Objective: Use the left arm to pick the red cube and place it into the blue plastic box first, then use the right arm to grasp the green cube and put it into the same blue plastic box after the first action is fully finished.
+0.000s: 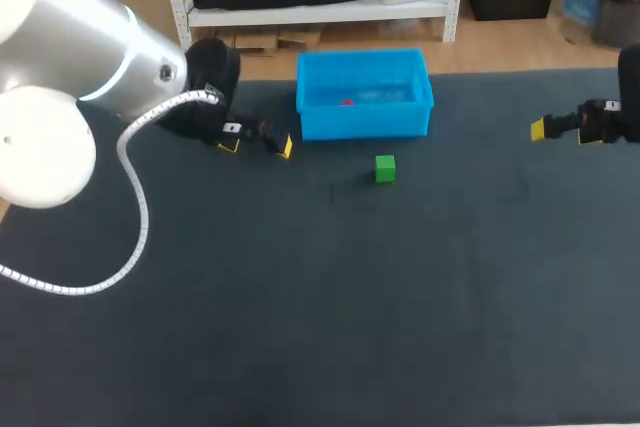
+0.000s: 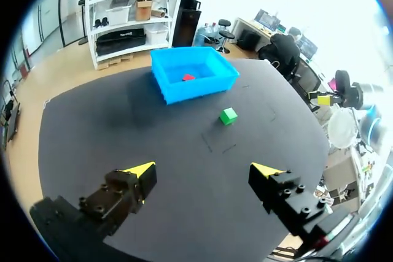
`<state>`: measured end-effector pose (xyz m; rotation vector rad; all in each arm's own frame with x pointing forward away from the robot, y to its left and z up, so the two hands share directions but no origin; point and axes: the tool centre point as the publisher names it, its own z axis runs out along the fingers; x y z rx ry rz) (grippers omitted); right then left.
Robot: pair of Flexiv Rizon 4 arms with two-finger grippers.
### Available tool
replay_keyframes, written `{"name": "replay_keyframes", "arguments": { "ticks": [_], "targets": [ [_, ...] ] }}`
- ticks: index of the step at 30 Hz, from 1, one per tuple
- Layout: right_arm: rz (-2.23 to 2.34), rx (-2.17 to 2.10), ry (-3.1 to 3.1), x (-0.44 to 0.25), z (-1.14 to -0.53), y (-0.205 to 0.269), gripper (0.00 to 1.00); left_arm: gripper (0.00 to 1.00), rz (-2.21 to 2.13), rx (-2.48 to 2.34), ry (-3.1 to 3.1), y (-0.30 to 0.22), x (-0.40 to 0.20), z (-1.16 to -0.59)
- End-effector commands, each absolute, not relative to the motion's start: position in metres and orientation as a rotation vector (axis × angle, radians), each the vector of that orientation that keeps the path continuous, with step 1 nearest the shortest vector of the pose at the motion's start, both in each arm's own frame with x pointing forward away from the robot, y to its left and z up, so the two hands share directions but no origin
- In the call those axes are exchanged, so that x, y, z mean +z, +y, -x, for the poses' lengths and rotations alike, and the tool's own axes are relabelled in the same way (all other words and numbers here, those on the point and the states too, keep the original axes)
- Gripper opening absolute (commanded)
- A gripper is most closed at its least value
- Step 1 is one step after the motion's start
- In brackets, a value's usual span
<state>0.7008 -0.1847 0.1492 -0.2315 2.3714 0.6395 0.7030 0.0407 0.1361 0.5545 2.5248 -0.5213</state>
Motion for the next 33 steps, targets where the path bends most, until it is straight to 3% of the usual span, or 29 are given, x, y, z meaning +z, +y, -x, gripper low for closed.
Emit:
{"name": "replay_keyframes", "arguments": {
  "ticks": [1, 22, 33],
  "targets": [
    [0.268, 0.595, 2.371, 0.154, -0.704, -0.182, 1.0, 1.0, -0.557, -0.524, 2.527, 0.04, 0.136, -0.705],
    [0.431, -0.105, 2.561, 0.133, -0.72, -0.074, 1.0, 1.0, -0.557, -0.524, 2.527, 0.04, 0.136, -0.705],
    [0.437, -0.101, 2.566, 0.132, -0.719, -0.071, 1.0, 1.0, -0.557, -0.524, 2.527, 0.04, 0.136, -0.705]
  ]
}}
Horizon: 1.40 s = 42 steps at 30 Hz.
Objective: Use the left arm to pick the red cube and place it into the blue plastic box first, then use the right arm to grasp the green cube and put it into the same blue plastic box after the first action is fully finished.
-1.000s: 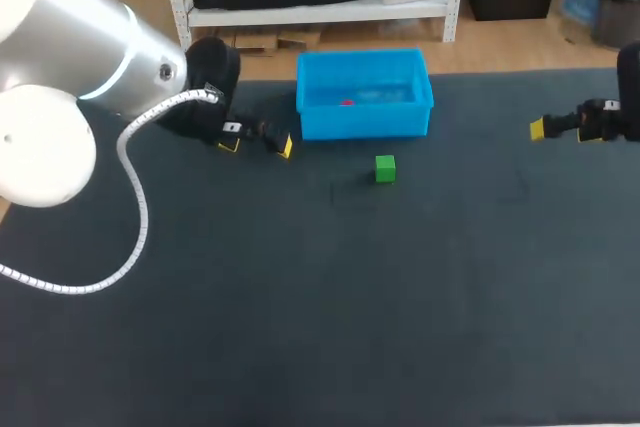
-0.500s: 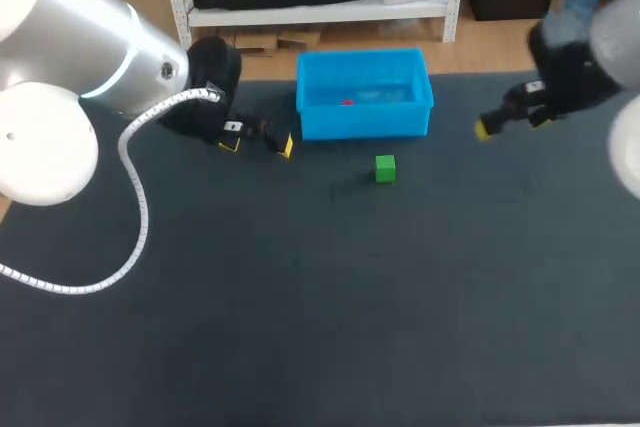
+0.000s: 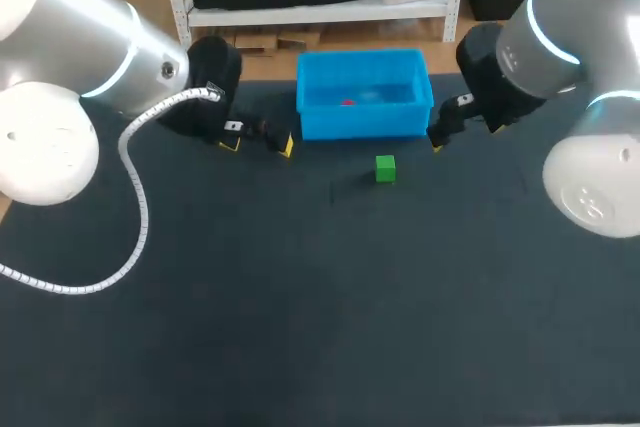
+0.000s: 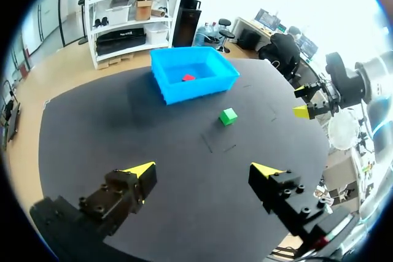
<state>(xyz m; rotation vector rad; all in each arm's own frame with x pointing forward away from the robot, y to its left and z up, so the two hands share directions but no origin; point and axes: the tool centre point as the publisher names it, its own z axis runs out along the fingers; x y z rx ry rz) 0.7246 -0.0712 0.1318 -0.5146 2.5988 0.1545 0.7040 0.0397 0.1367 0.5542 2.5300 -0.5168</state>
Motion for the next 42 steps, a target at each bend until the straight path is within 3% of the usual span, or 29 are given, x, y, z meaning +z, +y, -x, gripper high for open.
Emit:
{"name": "replay_keyframes", "arguments": {
  "ticks": [1, 11, 24, 42],
  "targets": [
    [0.437, -0.101, 2.566, 0.132, -0.719, -0.071, 1.0, 1.0, -0.557, -0.524, 2.527, 0.04, 0.136, -0.705],
    [0.437, -0.101, 2.566, 0.132, -0.719, -0.071, 1.0, 1.0, -0.557, -0.524, 2.527, 0.04, 0.136, -0.705],
    [0.068, 0.053, 2.734, 0.105, -0.741, -0.041, 1.0, 1.0, -0.557, -0.524, 2.527, 0.04, 0.136, -0.705],
    [0.094, 0.026, 2.842, 0.062, -0.769, -0.002, 1.0, 1.0, -0.557, -0.524, 2.527, 0.04, 0.136, -0.705]
  ]
}}
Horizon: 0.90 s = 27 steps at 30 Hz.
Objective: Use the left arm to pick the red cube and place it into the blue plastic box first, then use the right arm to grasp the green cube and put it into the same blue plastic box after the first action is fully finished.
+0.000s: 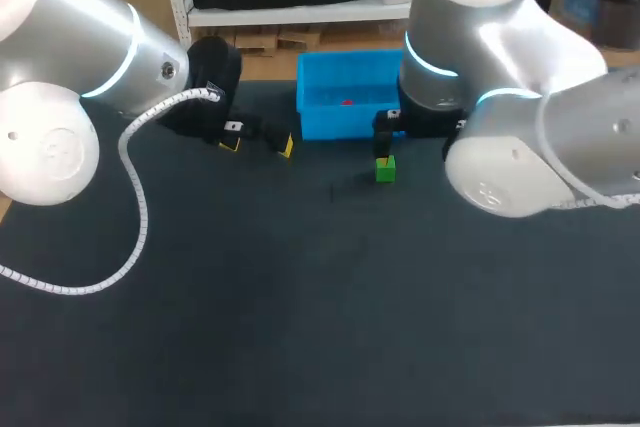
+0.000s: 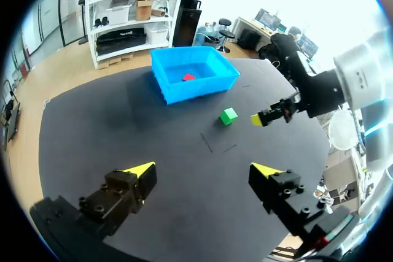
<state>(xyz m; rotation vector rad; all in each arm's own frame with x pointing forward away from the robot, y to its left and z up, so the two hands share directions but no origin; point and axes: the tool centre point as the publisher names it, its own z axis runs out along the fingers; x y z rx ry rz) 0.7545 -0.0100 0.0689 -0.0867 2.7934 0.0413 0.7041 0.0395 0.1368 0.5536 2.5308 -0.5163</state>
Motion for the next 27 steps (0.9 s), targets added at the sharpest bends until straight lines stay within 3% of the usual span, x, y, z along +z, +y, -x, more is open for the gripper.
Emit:
{"name": "replay_keyframes", "arguments": {
  "ticks": [1, 27],
  "targets": [
    [0.095, 0.026, 2.844, 0.06, -0.772, -0.002, 1.0, 1.0, -0.557, -0.524, 2.527, 0.04, 0.136, -0.705],
    [0.115, -0.009, 2.877, 0.018, -0.801, 0.018, 1.0, 1.0, -0.557, -0.524, 2.527, 0.04, 0.136, -0.705]
  ]
}}
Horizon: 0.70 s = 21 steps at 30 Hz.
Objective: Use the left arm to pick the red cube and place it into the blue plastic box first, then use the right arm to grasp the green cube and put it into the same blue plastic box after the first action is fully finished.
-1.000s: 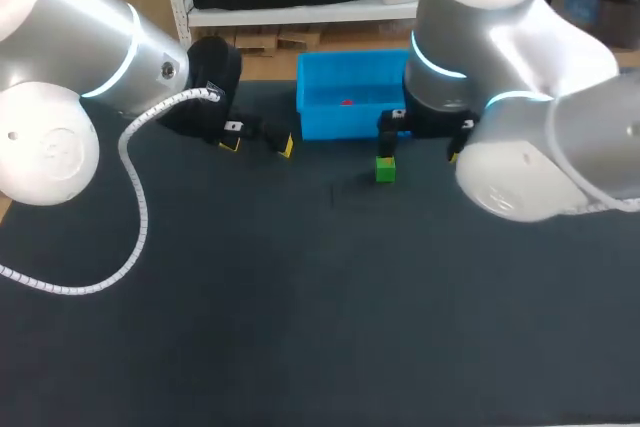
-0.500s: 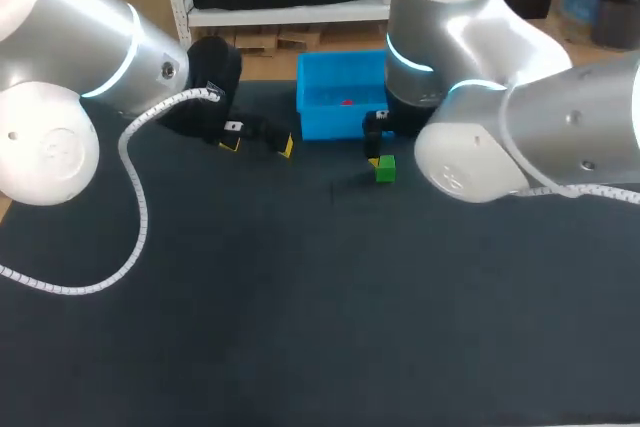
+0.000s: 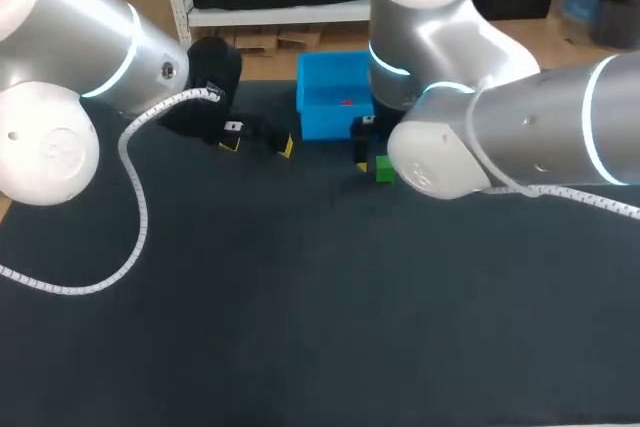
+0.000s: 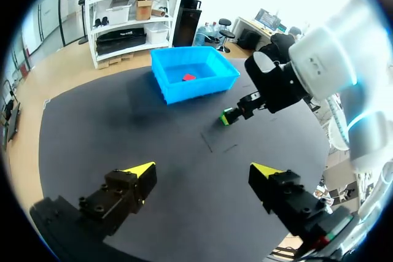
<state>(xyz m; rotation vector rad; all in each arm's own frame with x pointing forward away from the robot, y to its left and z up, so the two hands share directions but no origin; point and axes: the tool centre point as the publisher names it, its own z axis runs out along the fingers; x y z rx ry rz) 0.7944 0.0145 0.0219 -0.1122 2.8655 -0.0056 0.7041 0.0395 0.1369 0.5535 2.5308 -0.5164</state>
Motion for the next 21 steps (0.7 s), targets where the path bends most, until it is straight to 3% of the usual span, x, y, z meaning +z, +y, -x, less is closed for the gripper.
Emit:
{"name": "replay_keyframes", "arguments": {
  "ticks": [1, 21],
  "targets": [
    [0.117, -0.008, 2.878, 0.017, -0.801, 0.018, 1.0, 1.0, -0.557, -0.524, 2.527, 0.04, 0.136, -0.705],
    [0.138, 0.012, 2.877, 0.006, -0.809, 0.016, 1.0, 1.0, -0.557, -0.524, 2.527, 0.04, 0.136, -0.705]
  ]
}}
